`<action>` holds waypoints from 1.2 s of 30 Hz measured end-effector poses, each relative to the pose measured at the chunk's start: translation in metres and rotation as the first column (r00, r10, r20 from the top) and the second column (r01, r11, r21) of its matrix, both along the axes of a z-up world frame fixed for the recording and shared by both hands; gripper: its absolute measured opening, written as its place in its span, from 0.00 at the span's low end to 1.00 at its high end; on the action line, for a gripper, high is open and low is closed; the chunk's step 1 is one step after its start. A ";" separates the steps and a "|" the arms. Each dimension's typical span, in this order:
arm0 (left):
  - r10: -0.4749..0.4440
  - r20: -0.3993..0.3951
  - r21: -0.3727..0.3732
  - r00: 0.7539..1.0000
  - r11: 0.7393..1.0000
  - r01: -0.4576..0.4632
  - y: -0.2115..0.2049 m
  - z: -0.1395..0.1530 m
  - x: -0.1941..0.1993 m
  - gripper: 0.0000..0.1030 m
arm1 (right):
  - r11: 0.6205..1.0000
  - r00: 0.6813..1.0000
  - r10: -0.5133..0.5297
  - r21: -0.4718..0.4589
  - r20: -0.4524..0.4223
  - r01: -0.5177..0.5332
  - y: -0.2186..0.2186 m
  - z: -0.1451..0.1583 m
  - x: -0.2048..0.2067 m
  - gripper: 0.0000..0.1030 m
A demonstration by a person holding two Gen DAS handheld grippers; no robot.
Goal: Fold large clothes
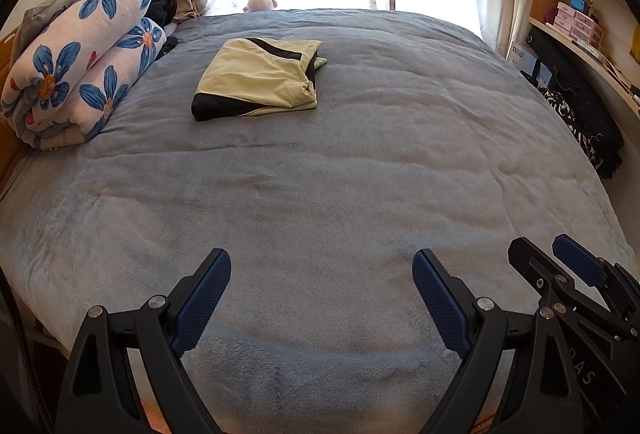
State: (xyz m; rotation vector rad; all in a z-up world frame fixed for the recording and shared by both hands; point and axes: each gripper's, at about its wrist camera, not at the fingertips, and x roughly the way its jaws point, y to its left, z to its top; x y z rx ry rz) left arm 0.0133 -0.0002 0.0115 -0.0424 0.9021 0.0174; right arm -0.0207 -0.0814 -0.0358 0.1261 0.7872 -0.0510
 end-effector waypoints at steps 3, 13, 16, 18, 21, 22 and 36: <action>-0.002 -0.004 0.001 1.000 1.000 0.002 -0.001 -0.001 0.001 0.89 | 1.000 1.000 -0.004 0.001 -0.005 0.004 0.001 -0.004 0.002 0.56; -0.009 -0.013 0.000 1.000 1.000 0.009 -0.004 -0.003 0.005 0.89 | 1.000 1.000 -0.010 0.001 -0.013 0.010 0.001 -0.005 0.004 0.56; -0.007 -0.017 -0.001 1.000 1.000 0.007 -0.004 -0.004 0.007 0.89 | 1.000 1.000 -0.010 0.001 -0.015 0.010 0.002 -0.005 0.004 0.56; -0.007 -0.020 -0.002 1.000 1.000 0.007 -0.004 -0.005 0.008 0.89 | 1.000 1.000 -0.010 0.000 -0.017 0.010 0.002 -0.006 0.004 0.56; -0.006 -0.021 -0.001 1.000 1.000 0.006 -0.004 -0.005 0.008 0.89 | 1.000 1.000 -0.011 0.000 -0.016 0.011 0.002 -0.006 0.004 0.56; -0.007 -0.021 -0.001 1.000 1.000 0.007 -0.004 -0.005 0.009 0.89 | 1.000 1.000 -0.011 0.001 -0.017 0.011 0.002 -0.006 0.004 0.56; -0.006 -0.039 0.003 0.999 1.000 0.006 -0.004 -0.010 0.014 0.89 | 1.000 1.000 -0.007 0.004 -0.028 0.007 -0.001 -0.013 0.006 0.56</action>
